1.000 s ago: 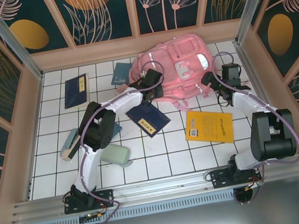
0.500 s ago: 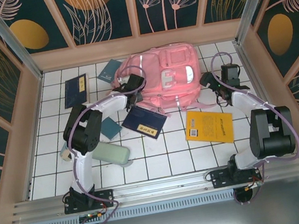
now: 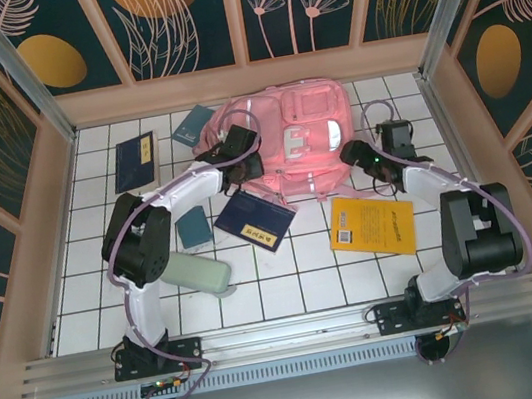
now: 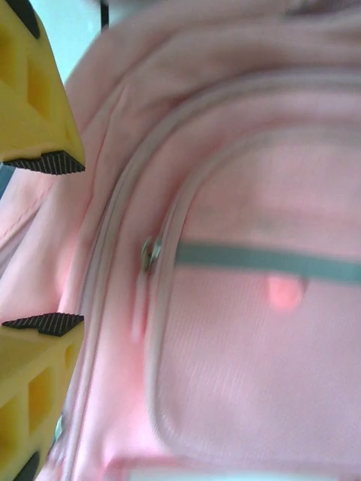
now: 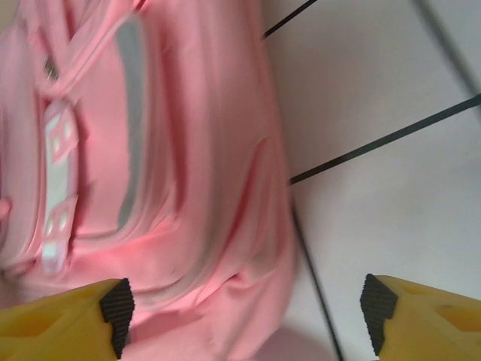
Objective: Pack the student bag
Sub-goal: Move the student bag to the top-center of the table.
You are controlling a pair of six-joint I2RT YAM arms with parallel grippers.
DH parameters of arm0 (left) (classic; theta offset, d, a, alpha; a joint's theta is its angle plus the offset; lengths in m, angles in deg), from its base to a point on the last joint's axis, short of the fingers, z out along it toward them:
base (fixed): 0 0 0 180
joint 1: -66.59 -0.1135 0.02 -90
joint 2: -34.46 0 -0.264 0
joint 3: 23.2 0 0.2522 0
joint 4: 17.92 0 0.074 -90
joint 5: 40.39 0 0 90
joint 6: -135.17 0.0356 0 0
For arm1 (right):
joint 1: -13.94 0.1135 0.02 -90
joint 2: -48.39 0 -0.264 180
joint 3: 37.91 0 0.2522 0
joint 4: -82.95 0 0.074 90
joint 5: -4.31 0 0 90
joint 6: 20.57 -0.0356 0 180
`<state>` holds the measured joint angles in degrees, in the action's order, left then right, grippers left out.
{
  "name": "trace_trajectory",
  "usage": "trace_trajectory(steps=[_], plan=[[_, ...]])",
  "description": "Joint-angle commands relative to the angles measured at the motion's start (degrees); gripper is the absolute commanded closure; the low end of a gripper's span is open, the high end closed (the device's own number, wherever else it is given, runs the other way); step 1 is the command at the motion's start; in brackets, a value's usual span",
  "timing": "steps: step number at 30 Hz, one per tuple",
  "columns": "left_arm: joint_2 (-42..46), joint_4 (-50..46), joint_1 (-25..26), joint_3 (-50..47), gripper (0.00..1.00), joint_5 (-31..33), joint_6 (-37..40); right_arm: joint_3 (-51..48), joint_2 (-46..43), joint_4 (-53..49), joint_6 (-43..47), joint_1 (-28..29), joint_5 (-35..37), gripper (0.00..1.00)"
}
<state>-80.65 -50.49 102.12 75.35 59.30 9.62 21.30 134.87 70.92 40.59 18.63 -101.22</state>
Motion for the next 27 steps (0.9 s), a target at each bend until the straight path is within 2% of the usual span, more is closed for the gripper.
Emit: trace_trajectory(steps=[1, 8, 11, 16, 23, 27], plan=[[2.1, 0.3, 0.0, -0.2, 0.5, -4.6, -1.2, 0.5, 1.7, -0.9, -2.1, 4.7, -2.6, 0.21], [4.8, 1.1, 0.1, -5.5, 0.49, -4.5, -3.0, -2.2, 0.0, 0.3, -8.5, 12.5, -1.8, 0.23], [5.2, 1.7, 0.1, -6.3, 0.5, -4.4, -3.3, -2.5, -1.3, -0.8, -8.6, 14.8, -0.4, 0.23], [5.2, 1.9, 0.1, -5.9, 0.49, -3.5, -3.3, -3.3, -2.6, 0.2, -8.0, 19.2, -3.2, 0.24], [5.0, 2.0, 0.1, -4.9, 0.49, -3.2, -3.1, 0.3, 6.7, 3.3, -7.6, 19.2, -4.9, 0.25], [5.2, 1.3, 0.2, -3.9, 0.49, -3.3, -2.9, 2.5, 11.5, 3.8, -7.6, 16.8, -4.1, 0.29]])
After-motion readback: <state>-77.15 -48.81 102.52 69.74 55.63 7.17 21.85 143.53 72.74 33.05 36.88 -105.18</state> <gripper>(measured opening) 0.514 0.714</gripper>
